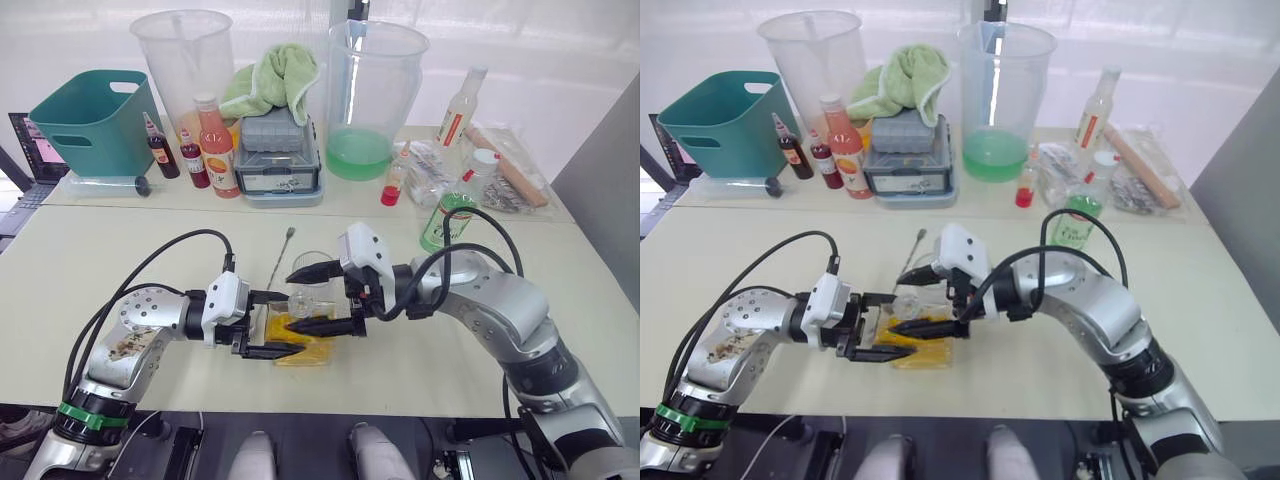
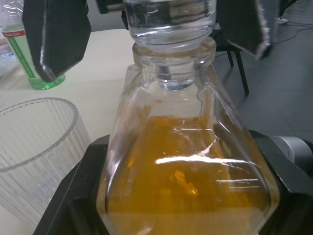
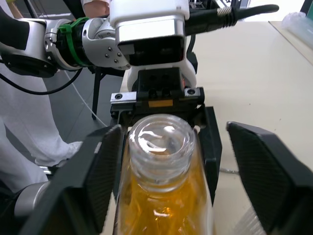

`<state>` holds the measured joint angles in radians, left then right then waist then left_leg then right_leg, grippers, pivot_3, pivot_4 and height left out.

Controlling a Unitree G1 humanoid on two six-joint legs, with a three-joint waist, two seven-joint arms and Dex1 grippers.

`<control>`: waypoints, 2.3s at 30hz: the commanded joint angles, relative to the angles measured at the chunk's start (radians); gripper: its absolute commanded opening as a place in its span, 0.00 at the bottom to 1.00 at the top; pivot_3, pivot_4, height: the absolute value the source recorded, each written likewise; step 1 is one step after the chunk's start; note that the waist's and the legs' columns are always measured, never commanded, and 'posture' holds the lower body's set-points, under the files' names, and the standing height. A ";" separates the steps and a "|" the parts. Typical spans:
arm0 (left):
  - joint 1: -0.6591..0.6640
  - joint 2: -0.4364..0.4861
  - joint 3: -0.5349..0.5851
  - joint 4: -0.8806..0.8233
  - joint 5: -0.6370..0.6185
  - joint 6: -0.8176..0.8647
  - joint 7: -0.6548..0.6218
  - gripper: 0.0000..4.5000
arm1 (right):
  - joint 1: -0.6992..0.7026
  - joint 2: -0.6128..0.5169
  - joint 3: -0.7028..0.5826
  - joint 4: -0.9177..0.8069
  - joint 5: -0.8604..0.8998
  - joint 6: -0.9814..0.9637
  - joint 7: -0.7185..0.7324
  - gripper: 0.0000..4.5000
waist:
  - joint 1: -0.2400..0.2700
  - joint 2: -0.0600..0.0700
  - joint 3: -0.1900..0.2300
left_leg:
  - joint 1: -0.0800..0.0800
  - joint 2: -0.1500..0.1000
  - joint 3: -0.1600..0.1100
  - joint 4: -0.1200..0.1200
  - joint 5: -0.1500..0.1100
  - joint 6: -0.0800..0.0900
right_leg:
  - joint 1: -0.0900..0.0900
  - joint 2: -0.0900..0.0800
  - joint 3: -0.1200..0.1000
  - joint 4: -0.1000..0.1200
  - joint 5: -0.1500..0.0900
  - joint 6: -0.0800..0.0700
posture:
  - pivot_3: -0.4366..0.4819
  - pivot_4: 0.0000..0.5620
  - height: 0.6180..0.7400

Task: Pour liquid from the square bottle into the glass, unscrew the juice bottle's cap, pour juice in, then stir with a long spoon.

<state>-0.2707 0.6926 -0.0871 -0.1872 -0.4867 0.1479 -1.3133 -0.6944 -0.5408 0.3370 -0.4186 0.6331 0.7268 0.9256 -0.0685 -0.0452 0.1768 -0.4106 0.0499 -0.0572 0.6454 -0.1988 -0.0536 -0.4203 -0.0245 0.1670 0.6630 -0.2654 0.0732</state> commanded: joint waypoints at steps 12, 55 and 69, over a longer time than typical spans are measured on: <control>-0.033 0.005 -0.032 0.009 0.029 0.026 0.001 0.62 | 0.008 0.018 -0.058 -0.036 -0.045 -0.124 0.065 0.24 | 0.002 0.000 0.000 | 0.000 0.000 0.000 0.000 0.000 0.000 | 0.000 0.000 0.000 0.000 0.000 0.000 | 0.48 0.27 0.90; -0.063 -0.016 -0.027 0.005 0.039 0.084 0.068 0.62 | 0.381 -0.132 -0.793 0.932 -0.263 -0.663 -0.252 0.24 | 0.000 0.010 0.000 | 0.009 -0.002 0.002 0.000 0.000 0.000 | 0.015 -0.001 0.003 -0.010 0.001 0.003 | 0.48 0.27 0.90; -0.058 -0.013 -0.030 -0.005 0.033 0.094 0.068 0.62 | 0.371 -0.095 -0.803 1.031 -0.244 -0.701 -0.277 0.47 | -0.004 0.010 0.000 | 0.008 -0.002 0.002 -0.001 0.000 0.000 | 0.017 -0.001 0.004 -0.015 0.003 0.005 | 0.48 0.27 0.90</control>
<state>-0.3279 0.6721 -0.1284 -0.1803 -0.4711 0.2383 -1.2655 -0.3120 -0.6258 -0.4406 0.6230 0.3731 0.0493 0.6462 -0.0720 -0.0351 0.1771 -0.4025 0.0478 -0.0556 0.6449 -0.1985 -0.0531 -0.4036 -0.0255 0.1708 0.6479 -0.2628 0.0778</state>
